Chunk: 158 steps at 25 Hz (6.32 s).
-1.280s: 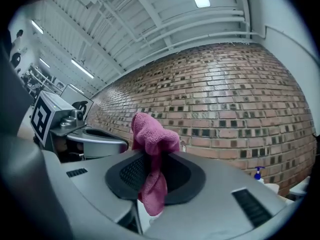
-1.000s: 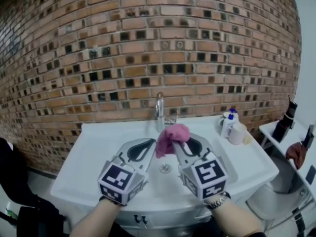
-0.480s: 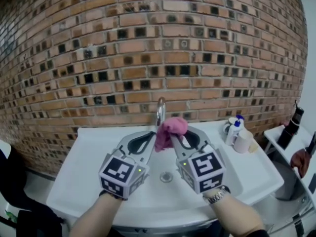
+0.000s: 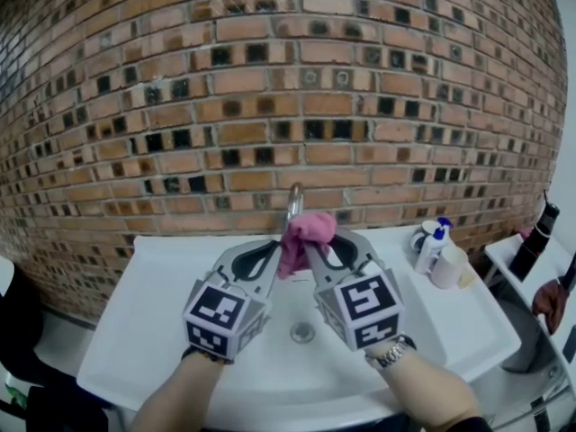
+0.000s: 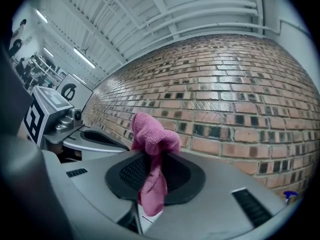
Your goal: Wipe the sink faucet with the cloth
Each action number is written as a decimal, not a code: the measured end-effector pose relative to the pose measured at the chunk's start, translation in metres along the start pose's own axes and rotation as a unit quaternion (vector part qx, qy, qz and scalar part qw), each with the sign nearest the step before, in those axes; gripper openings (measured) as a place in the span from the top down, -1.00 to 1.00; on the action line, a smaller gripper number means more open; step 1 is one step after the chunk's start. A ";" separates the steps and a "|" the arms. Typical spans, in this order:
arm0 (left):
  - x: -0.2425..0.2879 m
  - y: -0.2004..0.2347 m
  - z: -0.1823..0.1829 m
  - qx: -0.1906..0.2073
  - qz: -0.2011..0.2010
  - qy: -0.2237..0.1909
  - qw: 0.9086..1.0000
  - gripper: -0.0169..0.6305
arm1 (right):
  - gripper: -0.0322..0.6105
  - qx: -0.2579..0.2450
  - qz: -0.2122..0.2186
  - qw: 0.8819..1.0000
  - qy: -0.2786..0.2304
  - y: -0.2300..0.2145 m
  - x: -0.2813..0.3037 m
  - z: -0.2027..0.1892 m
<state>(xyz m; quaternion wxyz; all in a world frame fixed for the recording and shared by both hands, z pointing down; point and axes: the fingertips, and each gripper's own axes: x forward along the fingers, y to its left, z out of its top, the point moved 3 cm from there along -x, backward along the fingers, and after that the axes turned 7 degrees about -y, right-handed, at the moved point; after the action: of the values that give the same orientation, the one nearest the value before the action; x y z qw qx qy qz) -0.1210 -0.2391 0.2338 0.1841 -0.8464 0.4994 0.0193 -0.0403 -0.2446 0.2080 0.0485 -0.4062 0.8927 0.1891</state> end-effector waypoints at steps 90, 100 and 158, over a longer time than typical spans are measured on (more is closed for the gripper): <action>0.013 0.027 -0.027 0.000 0.001 0.033 0.999 0.89 | 0.69 -0.014 -0.065 0.991 0.115 -0.098 0.131 -0.084; 0.014 0.026 -0.029 0.001 0.001 0.036 0.999 0.89 | 0.69 -0.020 -0.053 0.988 0.143 -0.093 0.130 -0.107; 0.014 0.015 -0.034 0.010 -0.012 0.041 0.999 0.89 | 0.69 -0.031 -0.033 0.977 0.211 -0.042 0.081 -0.169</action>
<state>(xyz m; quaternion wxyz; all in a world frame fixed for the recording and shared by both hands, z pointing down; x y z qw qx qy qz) -0.1319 -0.2688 0.2578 0.1722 -0.8506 0.4963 -0.0227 -0.0516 -0.3904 0.3321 -0.1472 -0.4672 0.8627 0.1255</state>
